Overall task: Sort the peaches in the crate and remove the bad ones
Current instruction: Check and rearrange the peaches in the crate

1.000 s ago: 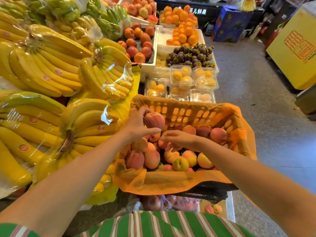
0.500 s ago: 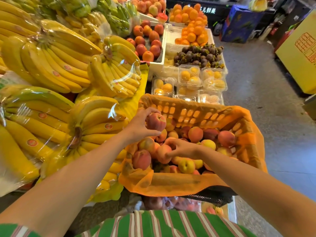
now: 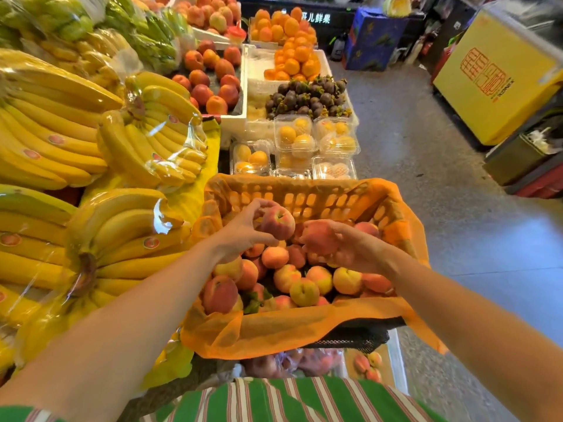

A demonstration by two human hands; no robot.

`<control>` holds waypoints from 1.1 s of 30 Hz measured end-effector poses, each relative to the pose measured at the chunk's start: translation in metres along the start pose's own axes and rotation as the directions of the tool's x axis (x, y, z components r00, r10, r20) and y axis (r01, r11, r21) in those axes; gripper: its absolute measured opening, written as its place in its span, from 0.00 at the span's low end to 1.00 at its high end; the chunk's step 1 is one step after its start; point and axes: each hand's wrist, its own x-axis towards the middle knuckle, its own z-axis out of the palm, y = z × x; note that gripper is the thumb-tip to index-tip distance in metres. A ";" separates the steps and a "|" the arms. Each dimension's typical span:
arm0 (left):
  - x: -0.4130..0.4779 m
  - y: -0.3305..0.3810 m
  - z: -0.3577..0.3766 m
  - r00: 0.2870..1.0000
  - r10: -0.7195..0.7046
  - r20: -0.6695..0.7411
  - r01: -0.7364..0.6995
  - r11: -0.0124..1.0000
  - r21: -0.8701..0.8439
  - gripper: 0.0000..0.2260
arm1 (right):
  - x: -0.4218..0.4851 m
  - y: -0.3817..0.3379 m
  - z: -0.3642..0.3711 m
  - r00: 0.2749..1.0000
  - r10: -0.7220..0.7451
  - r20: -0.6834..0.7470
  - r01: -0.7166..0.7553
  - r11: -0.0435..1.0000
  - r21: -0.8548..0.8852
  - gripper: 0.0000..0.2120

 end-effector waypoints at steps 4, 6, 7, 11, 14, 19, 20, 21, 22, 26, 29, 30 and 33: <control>0.007 0.007 0.016 0.991 -0.065 0.119 0.076 0.992 -0.098 0.31 | -0.014 -0.004 -0.007 0.999 -0.031 -0.014 0.030 0.998 -0.061 0.39; 0.010 0.010 0.024 0.982 -0.094 0.161 0.118 0.982 -0.147 0.31 | -0.022 -0.005 -0.011 0.999 -0.045 -0.022 0.043 0.996 -0.073 0.38; 0.012 0.011 0.028 0.978 -0.100 0.182 0.129 0.979 -0.157 0.30 | -0.025 -0.005 -0.013 0.998 -0.057 -0.036 0.053 0.995 -0.088 0.36; 0.020 0.017 0.044 0.972 -0.094 0.216 0.129 0.979 -0.158 0.28 | -0.040 -0.010 -0.020 0.986 -0.089 -0.140 0.059 0.978 -0.201 0.22; 0.026 0.019 0.050 0.971 -0.104 0.214 0.126 0.988 -0.093 0.28 | -0.052 -0.018 -0.029 0.970 -0.076 -0.231 -0.039 0.889 -0.456 0.19; 0.030 0.020 0.053 0.959 -0.145 0.242 0.134 0.989 0.062 0.25 | -0.061 -0.021 -0.041 0.950 0.046 -0.308 -0.281 0.551 -0.786 0.23; 0.030 0.020 0.053 0.956 -0.152 0.252 0.136 0.988 0.080 0.25 | -0.060 -0.019 -0.041 0.948 0.072 -0.311 -0.308 0.464 -0.831 0.24; 0.029 0.020 0.053 0.953 -0.155 0.261 0.134 0.986 0.095 0.25 | -0.058 -0.016 -0.040 0.946 0.090 -0.312 -0.322 0.385 -0.865 0.24; 0.028 0.020 0.053 0.950 -0.156 0.271 0.131 0.985 0.108 0.26 | -0.054 -0.012 -0.039 0.946 0.103 -0.308 -0.324 0.331 -0.886 0.25; 0.028 0.020 0.052 0.942 -0.153 0.298 0.114 0.983 0.145 0.25 | -0.038 0.004 -0.034 0.947 0.166 -0.275 -0.301 0.163 -0.940 0.24; 0.029 0.020 0.051 0.941 -0.148 0.305 0.110 0.984 0.139 0.24 | -0.030 0.014 -0.033 0.961 0.151 -0.233 -0.234 -0.011 -0.972 0.19; 0.029 0.020 0.050 0.940 -0.148 0.306 0.112 0.985 0.133 0.24 | -0.028 0.015 -0.032 0.965 0.151 -0.214 -0.208 -0.053 -0.977 0.16; 0.030 0.020 0.049 0.938 -0.154 0.310 0.130 0.987 0.096 0.24 | -0.025 0.017 -0.031 0.963 0.203 -0.177 -0.161 -0.094 -0.982 0.15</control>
